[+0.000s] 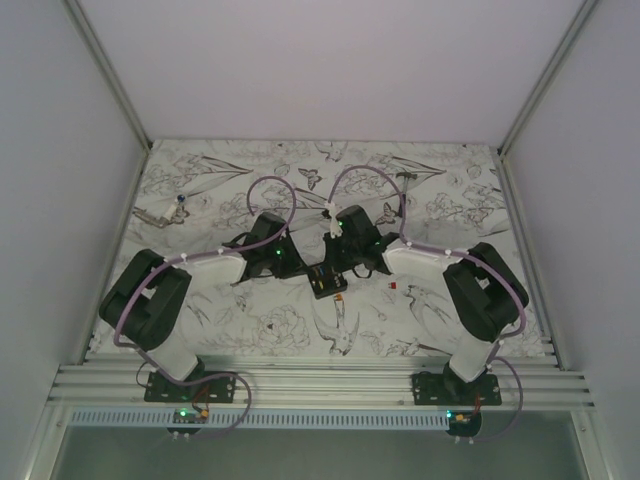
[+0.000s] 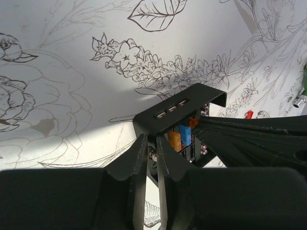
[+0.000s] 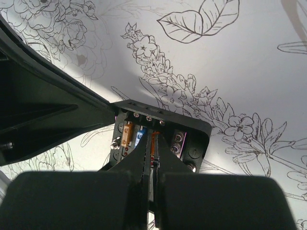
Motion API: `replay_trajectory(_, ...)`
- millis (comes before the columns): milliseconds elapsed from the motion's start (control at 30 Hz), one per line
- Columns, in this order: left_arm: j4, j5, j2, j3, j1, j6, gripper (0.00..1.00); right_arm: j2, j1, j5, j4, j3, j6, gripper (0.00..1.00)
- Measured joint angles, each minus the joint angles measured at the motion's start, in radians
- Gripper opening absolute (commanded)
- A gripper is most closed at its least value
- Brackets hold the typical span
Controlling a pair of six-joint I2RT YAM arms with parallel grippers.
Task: Snap on the fuse box
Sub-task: Install the fuse at the fuse box base.
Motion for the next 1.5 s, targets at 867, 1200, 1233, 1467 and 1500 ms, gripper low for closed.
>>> replay_trajectory(867, -0.081, -0.042, -0.174, -0.061, 0.002, 0.02, 0.4, 0.098, 0.055, -0.053, -0.328, 0.297, -0.149, 0.28)
replay_trajectory(1200, -0.099, -0.039, -0.169, -0.067, 0.016, 0.039, 0.42, 0.108, 0.055, -0.019, -0.415, 0.351, -0.161, 0.17)
replay_trajectory(1233, -0.099, -0.035, -0.164, -0.066, 0.018, 0.04, 0.42, 0.113, 0.055, -0.019, -0.421, 0.356, -0.161, 0.16)
replay_trajectory(1467, -0.106, -0.014, -0.124, -0.061, 0.019, 0.047, 0.37, 0.15, 0.055, -0.02, -0.437, 0.368, -0.161, 0.11)
replay_trajectory(1500, -0.106, -0.012, -0.122, -0.059, 0.019, 0.047, 0.37, 0.155, 0.055, -0.02, -0.439, 0.368, -0.161, 0.1)
